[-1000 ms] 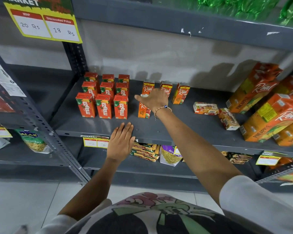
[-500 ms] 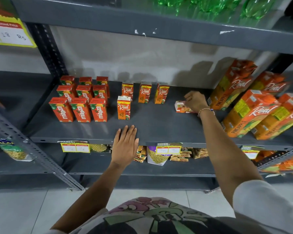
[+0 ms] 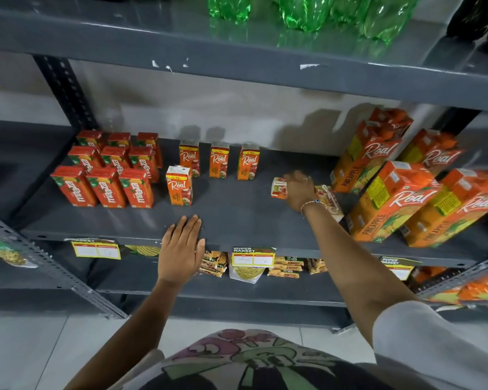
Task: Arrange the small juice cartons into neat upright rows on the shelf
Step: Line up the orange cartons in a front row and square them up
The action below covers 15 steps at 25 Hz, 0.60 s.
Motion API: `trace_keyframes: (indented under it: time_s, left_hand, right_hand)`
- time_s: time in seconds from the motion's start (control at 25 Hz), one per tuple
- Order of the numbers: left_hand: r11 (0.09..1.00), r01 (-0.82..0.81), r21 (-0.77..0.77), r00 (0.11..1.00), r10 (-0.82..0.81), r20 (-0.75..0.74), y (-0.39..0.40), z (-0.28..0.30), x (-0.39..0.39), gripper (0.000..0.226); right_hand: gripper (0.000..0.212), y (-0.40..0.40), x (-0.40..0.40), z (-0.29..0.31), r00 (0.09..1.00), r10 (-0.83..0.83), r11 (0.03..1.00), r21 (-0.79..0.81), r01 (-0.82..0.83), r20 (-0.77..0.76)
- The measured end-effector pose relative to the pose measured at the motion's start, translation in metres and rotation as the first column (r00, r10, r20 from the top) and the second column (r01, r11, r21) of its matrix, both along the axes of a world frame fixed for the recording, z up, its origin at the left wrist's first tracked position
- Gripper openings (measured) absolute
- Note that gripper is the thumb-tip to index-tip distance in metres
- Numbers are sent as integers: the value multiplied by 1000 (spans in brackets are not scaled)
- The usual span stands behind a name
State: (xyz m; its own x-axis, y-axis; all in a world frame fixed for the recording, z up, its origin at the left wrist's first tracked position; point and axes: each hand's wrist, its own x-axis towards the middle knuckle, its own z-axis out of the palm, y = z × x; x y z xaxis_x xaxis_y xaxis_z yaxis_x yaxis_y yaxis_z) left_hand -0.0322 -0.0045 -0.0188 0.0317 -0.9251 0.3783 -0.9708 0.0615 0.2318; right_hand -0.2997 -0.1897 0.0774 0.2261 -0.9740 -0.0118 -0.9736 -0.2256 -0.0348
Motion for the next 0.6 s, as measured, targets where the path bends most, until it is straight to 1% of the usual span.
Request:
trace_keyframes:
  time_s: [0.04,0.12,0.2,0.24,0.28,0.32,0.36,0.4,0.44,0.6]
  left_hand:
    - [1000,-5,-4,1000,5,-8,0,0,-1,59]
    - [1000,1,1,1000,-1,-21,-1,-1,-2,57]
    - [1000,17,1,1000,-17,-16,-1,-2,-2,56]
    - [1000,23,-1,1000,-23,-15,-1,-2,1,55]
    - [1000,22,-2,1000,-22,-16,0,-2,5,55]
    - [1000,11,-4,1000,-11,-15,2,-2,13,55]
    - [1000,-4,-5,1000,4,-14,4,-3,23,55]
    - [1000,-20,-7,1000,20,-14,6,-3,34,54]
    - [999,-34,-8,999,34,-12,9,-3,46,53]
    - [1000,-25,-17,999,25,28,11,0,79,54]
  right_hand:
    - [55,5,3,0,999,17,1000,-19,-16,51]
    - [50,23,12,-3,976,40,995,-102,-19,216]
    - [48,46,30,-4,907,21,978,-197,68,421]
    - [48,56,41,-4,841,-9,973,-191,133,540]
    - [49,65,53,-3,743,-49,972,-139,189,668]
    - [51,73,66,-1,625,-94,973,-61,222,775]
    - [54,79,78,0,522,-133,971,5,239,842]
    - [58,83,91,0,459,-152,966,32,258,875]
    - [61,85,103,-1,427,-156,960,35,277,891]
    - [65,87,150,3,360,-154,944,29,329,920]
